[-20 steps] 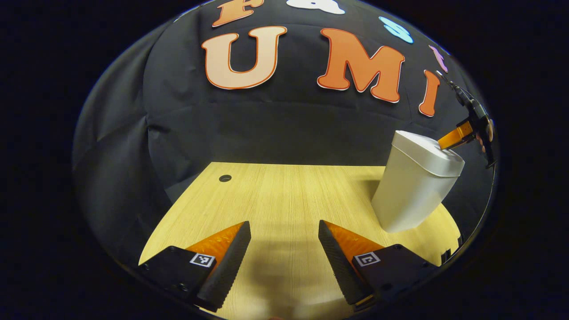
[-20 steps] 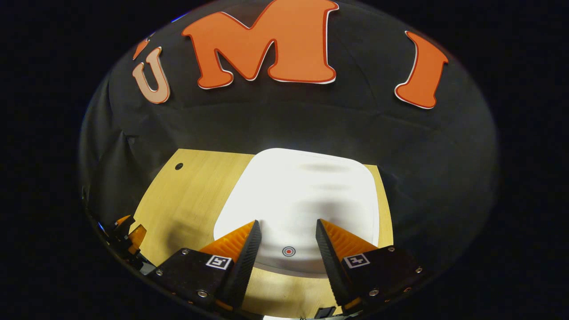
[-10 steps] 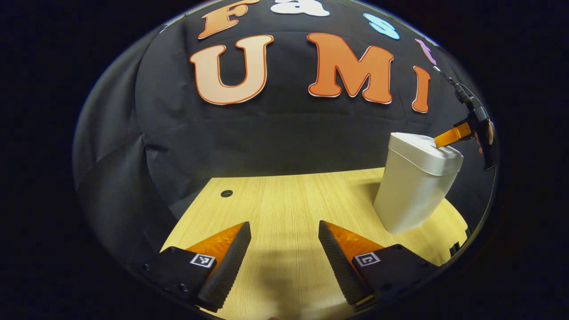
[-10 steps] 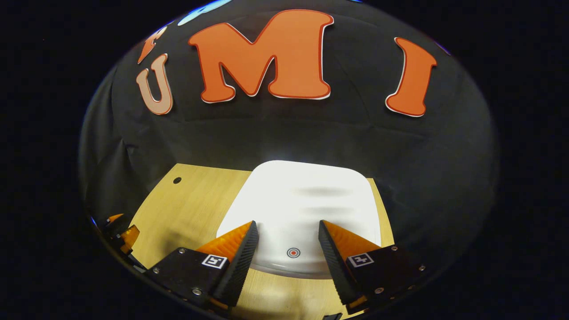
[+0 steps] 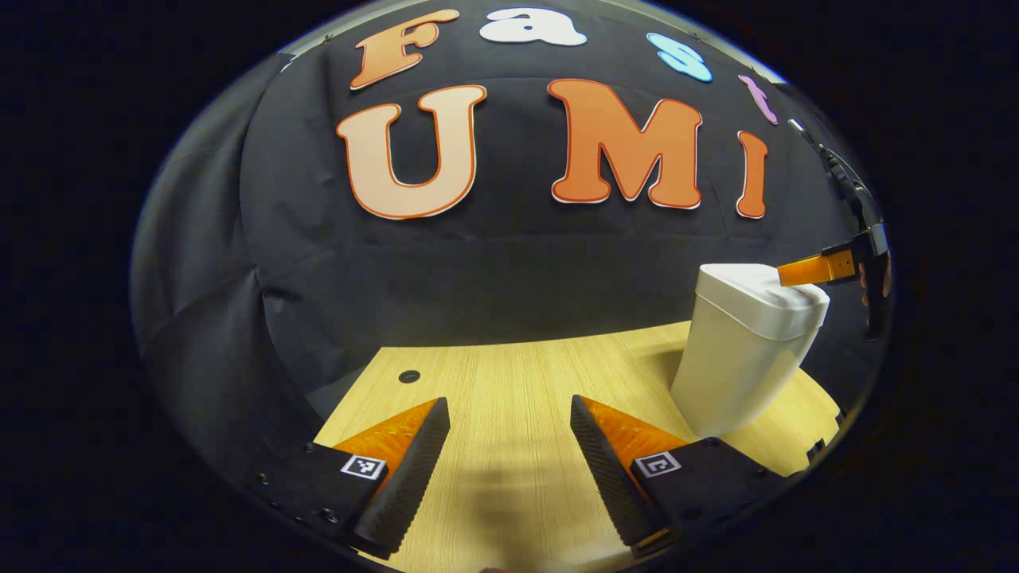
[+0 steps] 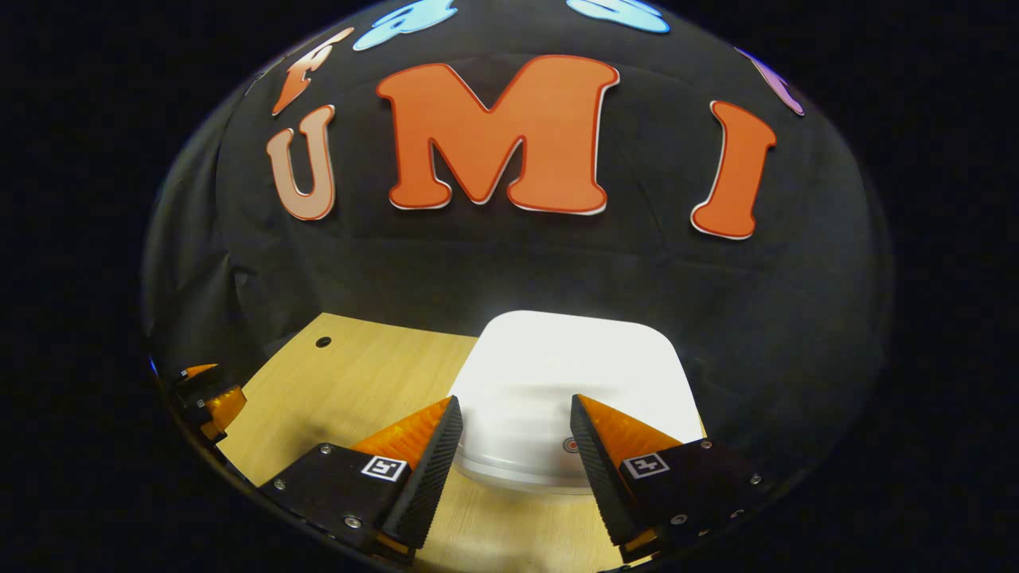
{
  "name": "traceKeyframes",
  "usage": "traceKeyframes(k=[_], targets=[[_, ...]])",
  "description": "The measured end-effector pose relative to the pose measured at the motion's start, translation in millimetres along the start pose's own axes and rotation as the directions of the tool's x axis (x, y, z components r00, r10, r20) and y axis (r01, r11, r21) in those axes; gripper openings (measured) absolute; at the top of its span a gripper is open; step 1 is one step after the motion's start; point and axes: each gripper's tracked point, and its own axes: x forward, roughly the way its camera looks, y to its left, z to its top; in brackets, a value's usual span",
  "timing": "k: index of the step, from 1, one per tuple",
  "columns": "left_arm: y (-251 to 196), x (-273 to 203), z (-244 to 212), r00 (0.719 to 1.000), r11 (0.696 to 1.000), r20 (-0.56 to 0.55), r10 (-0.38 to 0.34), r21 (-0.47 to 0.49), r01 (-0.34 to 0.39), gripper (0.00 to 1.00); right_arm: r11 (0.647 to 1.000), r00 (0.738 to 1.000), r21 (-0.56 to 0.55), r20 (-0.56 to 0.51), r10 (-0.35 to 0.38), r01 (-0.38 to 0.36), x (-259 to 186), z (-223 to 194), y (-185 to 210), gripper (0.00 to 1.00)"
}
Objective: Press the lid of the desktop garbage bin to open it, pick up the crumpled paper on the desktop and throw it into the bin, then pick up the pop can on the desktop and drop it into the bin, and finally close the garbage bin lid.
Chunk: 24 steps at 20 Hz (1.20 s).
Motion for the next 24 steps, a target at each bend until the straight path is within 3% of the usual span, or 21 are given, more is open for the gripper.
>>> traceKeyframes(k=[6,15,18,24], targets=[[-14.4,4.2,44.1,0.991,1.0,0.133,-0.022,0.005,0.022,0.97,0.997,0.985,-0.075,0.169,0.02,-0.007,-25.1,19.3,26.2,0.83],[-53.7,-9.5,98.1,0.944,0.995,0.319,-0.085,0.067,0.067,0.97,0.998,0.957,-0.016,0.284,0.065,-0.063,-37.5,14.9,65.4,0.85],[-57.8,-15.0,104.2,0.935,0.995,0.345,-0.083,0.08,0.058,0.98,0.998,0.928,-0.032,0.368,0.058,-0.05,-49.1,19.0,70.1,0.85],[-54.3,-36.1,123.6,0.904,0.996,0.424,-0.057,0.093,0.019,0.97,0.998,0.934,-0.01,0.351,0.061,-0.061,-55.3,0.7,79.6,0.85]])
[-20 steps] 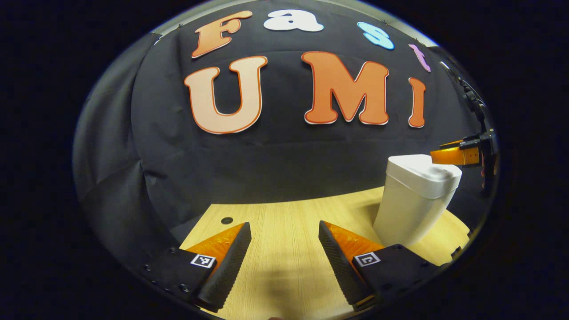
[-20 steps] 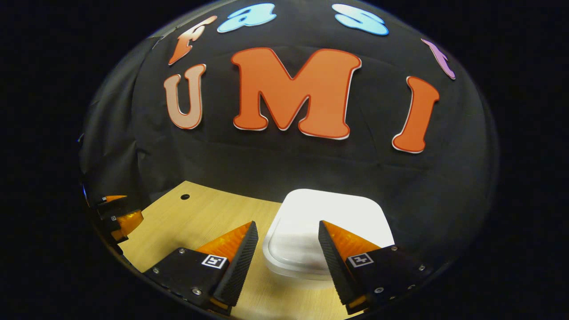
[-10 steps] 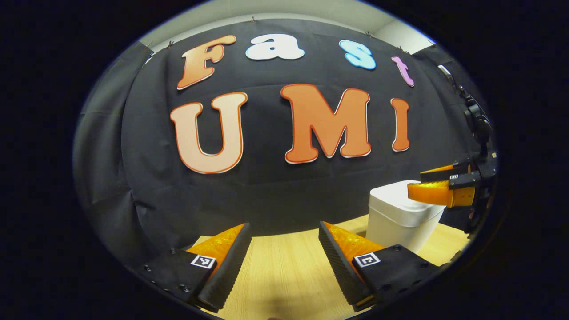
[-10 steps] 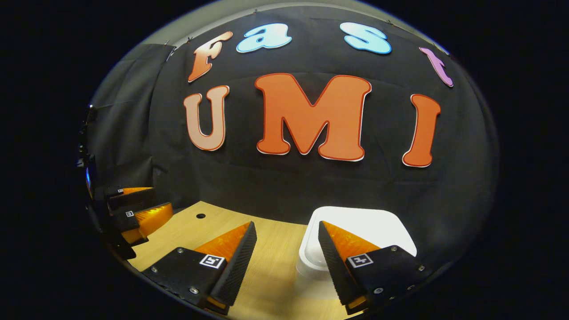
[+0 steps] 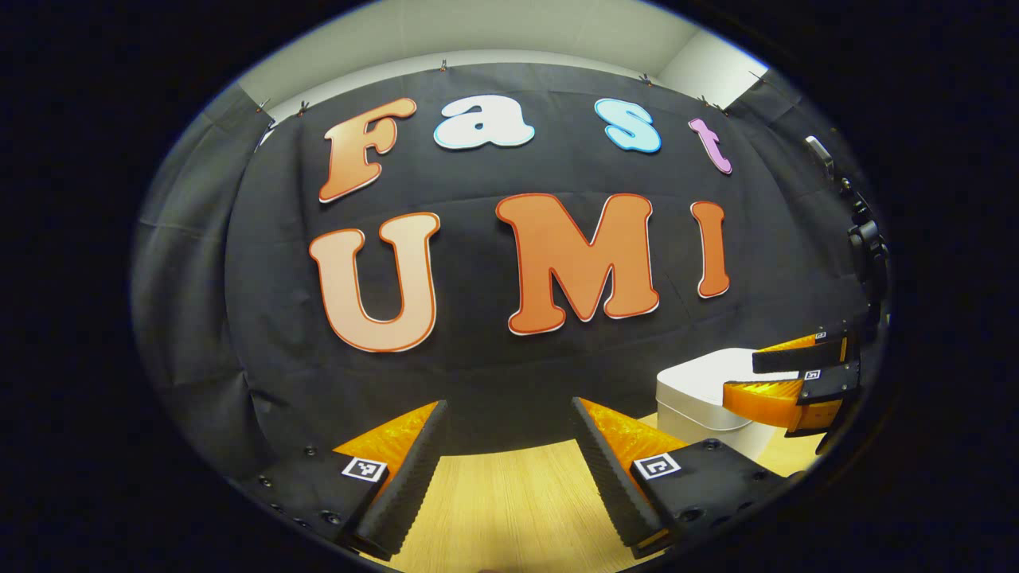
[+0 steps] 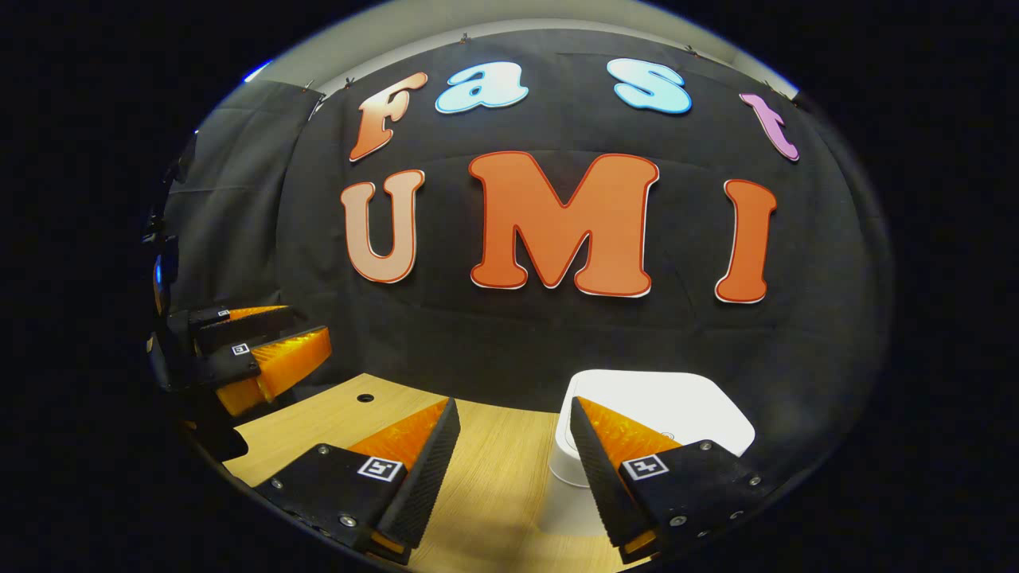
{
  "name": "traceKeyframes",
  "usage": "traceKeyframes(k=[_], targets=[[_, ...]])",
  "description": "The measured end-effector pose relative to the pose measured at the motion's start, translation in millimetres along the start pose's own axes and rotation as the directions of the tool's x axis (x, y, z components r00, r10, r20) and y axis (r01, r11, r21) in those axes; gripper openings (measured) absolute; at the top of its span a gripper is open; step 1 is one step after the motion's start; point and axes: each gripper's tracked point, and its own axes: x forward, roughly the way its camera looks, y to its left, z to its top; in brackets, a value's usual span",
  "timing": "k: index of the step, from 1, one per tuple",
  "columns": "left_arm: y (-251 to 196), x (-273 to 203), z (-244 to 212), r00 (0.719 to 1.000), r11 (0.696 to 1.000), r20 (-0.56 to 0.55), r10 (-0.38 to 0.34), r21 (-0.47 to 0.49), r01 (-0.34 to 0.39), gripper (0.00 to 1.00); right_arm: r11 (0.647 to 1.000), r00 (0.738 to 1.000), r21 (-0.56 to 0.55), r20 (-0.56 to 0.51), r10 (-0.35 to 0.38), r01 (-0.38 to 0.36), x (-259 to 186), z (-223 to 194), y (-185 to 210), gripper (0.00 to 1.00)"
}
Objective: Press the lid of the desktop garbage bin to open it, pick up the crumpled paper on the desktop and throw it into the bin, then pick up the pop can on the desktop and drop it into the bin, and finally close the garbage bin lid.
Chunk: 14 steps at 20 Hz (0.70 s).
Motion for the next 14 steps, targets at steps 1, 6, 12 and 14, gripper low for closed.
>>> traceKeyframes(k=[1,6,12,14], targets=[[2.4,-1.4,4.2,1.0,1.0,0.005,0.005,-0.004,-0.005,0.97,1.0,1.0,-0.006,0.0,-0.003,0.003,-0.4,0.0,0.0,0.85],[22.1,-9.1,32.8,0.998,0.997,0.032,0.048,-0.054,-0.046,0.97,1.0,1.0,-0.005,0.0,0.012,-0.012,-6.5,8.5,4.9,0.85],[38.8,-11.8,48.2,0.997,0.993,0.039,0.071,-0.097,-0.067,0.97,1.0,1.0,-0.019,0.019,0.023,-0.023,-11.5,26.0,9.3,0.85],[44.1,-12.5,49.4,0.996,0.994,0.031,0.084,-0.079,-0.081,0.97,0.999,0.999,-0.023,0.016,0.029,-0.028,-9.8,26.5,11.9,0.85]])
